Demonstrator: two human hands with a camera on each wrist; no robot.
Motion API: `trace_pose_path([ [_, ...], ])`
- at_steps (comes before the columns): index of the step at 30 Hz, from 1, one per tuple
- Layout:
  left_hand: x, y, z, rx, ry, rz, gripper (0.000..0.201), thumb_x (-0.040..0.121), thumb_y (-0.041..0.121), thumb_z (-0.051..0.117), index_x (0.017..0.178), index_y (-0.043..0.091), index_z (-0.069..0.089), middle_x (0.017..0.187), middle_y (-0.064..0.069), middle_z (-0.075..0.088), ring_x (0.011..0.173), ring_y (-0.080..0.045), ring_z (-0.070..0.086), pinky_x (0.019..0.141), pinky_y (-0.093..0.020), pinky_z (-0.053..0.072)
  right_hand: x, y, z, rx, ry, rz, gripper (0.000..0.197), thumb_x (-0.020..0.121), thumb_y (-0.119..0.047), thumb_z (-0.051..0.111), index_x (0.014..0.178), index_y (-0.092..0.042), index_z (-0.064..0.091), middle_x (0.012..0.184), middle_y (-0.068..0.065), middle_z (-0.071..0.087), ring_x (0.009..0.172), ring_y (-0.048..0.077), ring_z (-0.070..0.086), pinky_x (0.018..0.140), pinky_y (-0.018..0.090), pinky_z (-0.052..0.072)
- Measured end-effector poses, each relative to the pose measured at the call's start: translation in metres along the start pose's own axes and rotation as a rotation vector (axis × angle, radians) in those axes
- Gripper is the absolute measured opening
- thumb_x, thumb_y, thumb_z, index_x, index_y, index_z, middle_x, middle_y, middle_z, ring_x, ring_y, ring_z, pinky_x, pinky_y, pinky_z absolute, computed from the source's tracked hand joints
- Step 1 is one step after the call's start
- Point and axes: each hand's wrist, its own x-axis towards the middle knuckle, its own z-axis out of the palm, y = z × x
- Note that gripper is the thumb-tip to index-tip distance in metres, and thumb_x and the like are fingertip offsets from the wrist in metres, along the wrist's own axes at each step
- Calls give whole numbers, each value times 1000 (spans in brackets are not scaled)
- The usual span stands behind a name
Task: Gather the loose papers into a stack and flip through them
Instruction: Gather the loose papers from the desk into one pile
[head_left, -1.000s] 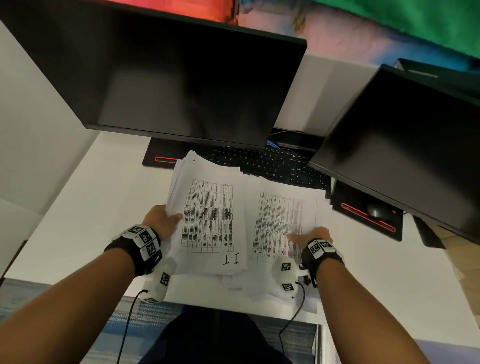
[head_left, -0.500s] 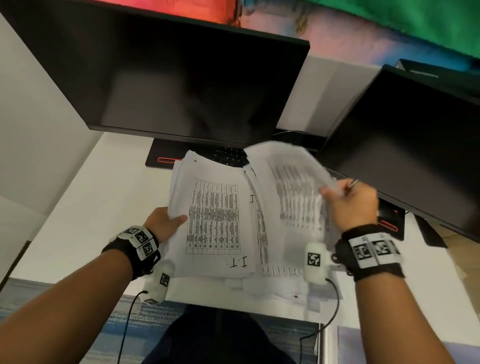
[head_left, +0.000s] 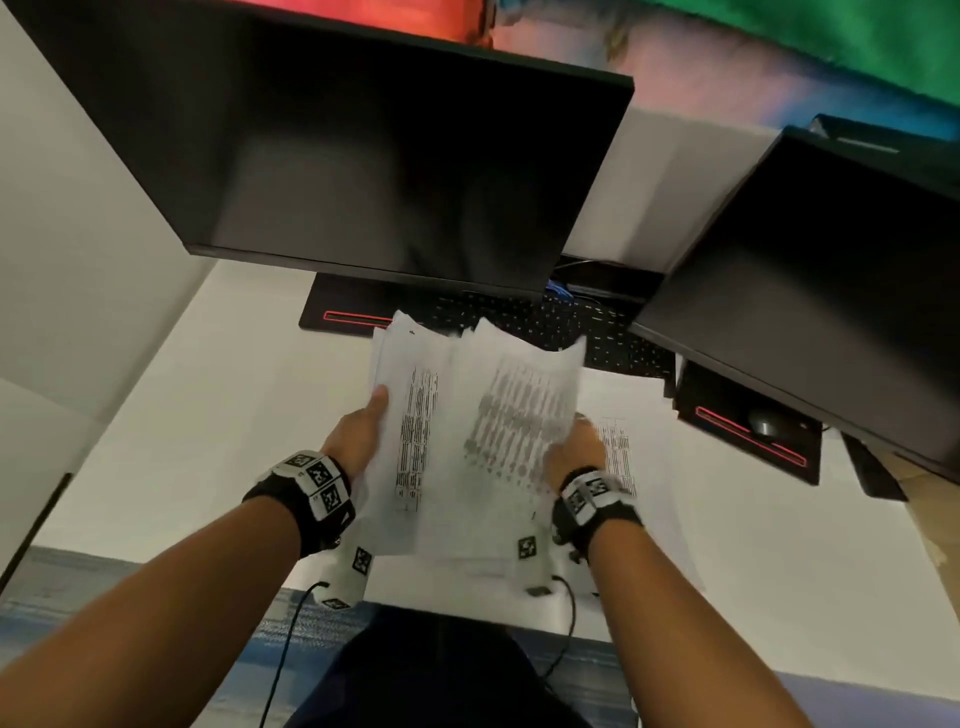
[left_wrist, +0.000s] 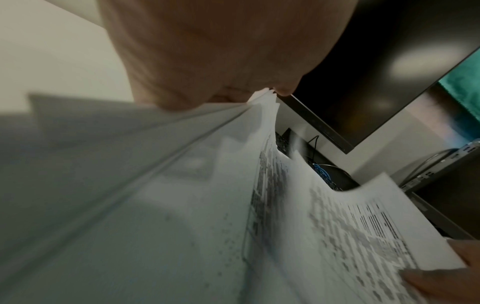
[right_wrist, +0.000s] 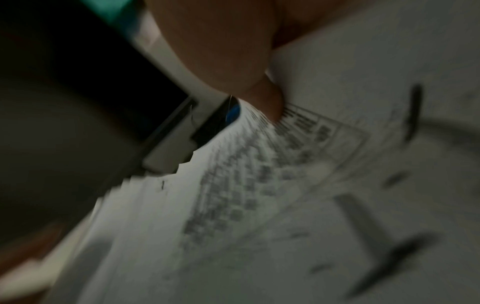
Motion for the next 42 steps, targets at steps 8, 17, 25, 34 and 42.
trace_pose_path([
  [8,-8,4,12,478,69,228,35,90,23,66,120,3,64,111,-15,70,92,-30,65,78,-31,49,11,22,1,-28,-141,-133,72,92,-49,57,151,-18,32,145,5,49,130,29,51,105,45,47],
  [17,-8,6,7,476,83,249,29,89,20,63,113,4,66,108,-18,71,98,-36,67,75,-31,48,16,92,-46,-323,146,272,82,79,-52,71,139,-5,43,142,16,39,129,37,37,104,52,40],
  [25,-11,7,11,544,108,265,48,78,18,79,121,6,61,117,-14,68,105,-33,64,86,-35,50,25,84,-51,-103,106,349,84,79,-42,79,140,0,39,142,18,47,129,36,50,101,40,45],
  [34,-15,10,-1,612,114,265,46,80,20,77,120,5,60,114,-15,68,103,-35,64,84,-37,50,0,54,-72,55,228,153,32,88,-19,71,117,-6,64,115,14,69,100,30,65,87,31,50],
  [42,-17,14,5,625,101,265,47,81,18,75,123,3,59,120,-16,66,109,-35,62,83,-33,46,-61,-39,-173,-40,627,-378,9,92,-24,65,100,-21,67,87,0,62,87,24,60,78,35,52],
])
